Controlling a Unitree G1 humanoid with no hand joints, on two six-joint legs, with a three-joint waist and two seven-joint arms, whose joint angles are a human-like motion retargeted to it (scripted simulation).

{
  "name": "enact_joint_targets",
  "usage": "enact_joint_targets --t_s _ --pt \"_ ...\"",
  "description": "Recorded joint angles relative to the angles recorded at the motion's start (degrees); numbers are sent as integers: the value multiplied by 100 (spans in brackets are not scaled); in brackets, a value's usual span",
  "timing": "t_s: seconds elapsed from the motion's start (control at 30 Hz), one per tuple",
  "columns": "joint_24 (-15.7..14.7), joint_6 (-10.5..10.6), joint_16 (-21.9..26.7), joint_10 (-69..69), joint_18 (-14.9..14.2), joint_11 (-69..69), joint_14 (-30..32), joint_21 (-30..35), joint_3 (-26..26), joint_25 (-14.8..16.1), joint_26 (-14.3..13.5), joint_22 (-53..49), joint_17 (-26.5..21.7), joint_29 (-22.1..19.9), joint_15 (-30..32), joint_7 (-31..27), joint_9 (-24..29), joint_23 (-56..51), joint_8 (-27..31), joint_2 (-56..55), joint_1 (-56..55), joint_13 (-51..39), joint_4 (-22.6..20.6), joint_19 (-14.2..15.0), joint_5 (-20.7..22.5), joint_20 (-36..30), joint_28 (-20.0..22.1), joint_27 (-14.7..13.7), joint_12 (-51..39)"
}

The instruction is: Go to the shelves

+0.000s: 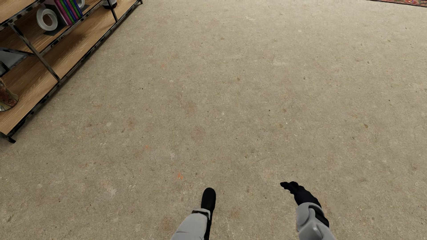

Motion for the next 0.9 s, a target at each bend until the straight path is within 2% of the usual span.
enact_joint_targets --t_s 0.03,0.07,0.1,0.13,0.17,0.2,0.23,0.27,0.3,0.33,0.37,0.4,0.47,0.5,0.53,0.57,0.6,0.63,0.67,0.7,0.73,0.8,0.83,0.9 --pt "-327 -80 -208 457 32 345 440 68 53 26 64 -232 13 -39 341 150 22 -28 80 104 40 47 9 2 -143 421 193 -43 -16" --pt "-699 -183 -408 975 158 991 449 198 97 1 109 -416 12 25 896 348 47 -25 185 32 75 125 48 -231 -343 779 423 -73 -12" --pt "-1043 -295 -571 1393 372 1938 139 317 117 -68 187 -481 12 76 1563 553 77 -28 201 -226 146 244 59 -247 -637 1030 679 -51 -74" --pt "-1272 -416 -645 1658 405 3096 -238 409 94 -139 294 -396 34 168 2219 726 107 -42 207 -661 313 390 55 -151 -1007 1140 844 -18 -223" --pt "-1302 -541 -611 1717 396 4162 -526 430 34 -177 452 -149 57 277 2828 850 130 -117 261 -1196 578 591 -15 -183 -1399 1083 884 6 -487" --pt "-1034 -648 -442 1640 411 4973 -754 367 -50 -148 553 230 114 322 2512 912 145 -237 399 -1779 909 848 -99 -347 -1590 768 722 17 -839" --pt "-486 -720 -179 1466 431 5547 -930 267 -146 -73 526 579 191 308 2214 939 151 -341 553 -2388 1290 1122 -156 -435 -1655 222 386 37 -1215" --pt "161 -764 104 1221 435 5860 -1054 142 -247 30 199 754 256 241 2129 941 146 -421 616 -2954 1690 1382 -204 -431 -1729 -411 142 42 -1595" --pt "813 -785 401 968 426 5895 -1155 13 -351 152 -179 805 302 162 2276 931 134 -495 654 -3473 2072 1661 -254 -342 -1762 -975 128 13 -1939" --pt "1210 -793 556 764 416 5675 -1280 -88 -453 257 -433 715 344 112 2298 913 112 -511 642 -3929 2427 1896 -301 -376 -1746 -1287 259 25 -2288" --pt "1239 -795 573 569 406 5192 -1417 -173 -549 297 -546 570 338 134 2271 899 85 -539 579 -4283 2772 2162 -346 -394 -1719 -1340 446 89 -2594" --pt "929 -797 580 414 391 4493 -1580 -256 -628 320 -609 347 305 136 2307 892 60 -496 500 -4561 3092 2341 -394 -349 -1677 -1198 607 137 -2862" --pt "-67 -801 533 148 368 2247 -1933 -458 -723 294 -633 -75 297 145 2503 898 25 -271 379 -4816 3651 2644 -509 -184 -1451 -827 872 323 -3343" --pt "-526 -800 545 -18 341 730 -2056 -603 -747 312 -586 -270 356 166 2576 902 0 -117 397 -4747 3921 2755 -568 -13 -1249 -713 954 423 -3531" --pt "-896 -789 564 -163 301 -557 -2179 -781 -763 356 -527 -468 434 138 2536 901 -23 29 557 -4716 4195 2874 -628 97 -1047 -659 1064 516 -3661" --pt "-1091 -771 632 -251 252 -1174 -2297 -897 -766 355 -441 -639 508 97 2232 921 -36 160 579 -4809 4451 2988 -657 274 -914 -700 1154 514 -3715" --pt "-1180 -748 731 -225 195 -1101 -2395 -925 -759 259 -400 -829 548 113 2217 990 -44 311 266 -4924 4668 3082 -655 199 -880 -774 1219 495 -3655" --pt "-1268 -703 805 -59 162 -674 -2315 -958 -781 161 -403 -1041 601 216 2316 1049 -54 420 49 -4967 4880 3140 -608 -136 -879 -818 1329 550 -3487" --pt "-1184 -632 902 113 178 -138 -2078 -1054 -842 136 -378 -1136 702 326 2454 1054 -69 436 -3 -4975 5077 3225 -515 -567 -888 -951 1394 583 -3265" --pt "-1104 -546 943 480 184 255 -1691 -1189 -905 158 -329 -1138 818 387 2895 1049 -91 377 -136 -4882 5186 3345 -404 -962 -946 -1055 1448 578 -3024" --pt "-989 -439 971 1129 193 792 -1140 -1329 -948 201 -245 -1028 955 361 2878 1101 -100 332 -242 -4853 5121 3433 -214 -1104 -985 -1137 1409 558 -2778" --pt "-742 -189 886 3444 -294 1554 -44 -1428 -954 178 94 -577 1182 256 2075 1220 -75 430 -353 -4661 4324 3339 394 -1062 -847 -1128 1215 622 -2309" --pt "-739 -60 747 4504 -178 1637 497 -1350 -911 43 320 -267 1219 278 1790 1178 -63 567 -382 -4430 3772 3147 712 -1012 -688 -1004 1080 712 -2099" --pt "-816 134 435 5832 -20 1455 -49 -1132 -742 -212 649 381 1186 316 1423 973 -53 795 -292 -3822 2628 2540 997 -889 -367 -772 740 729 -1727"
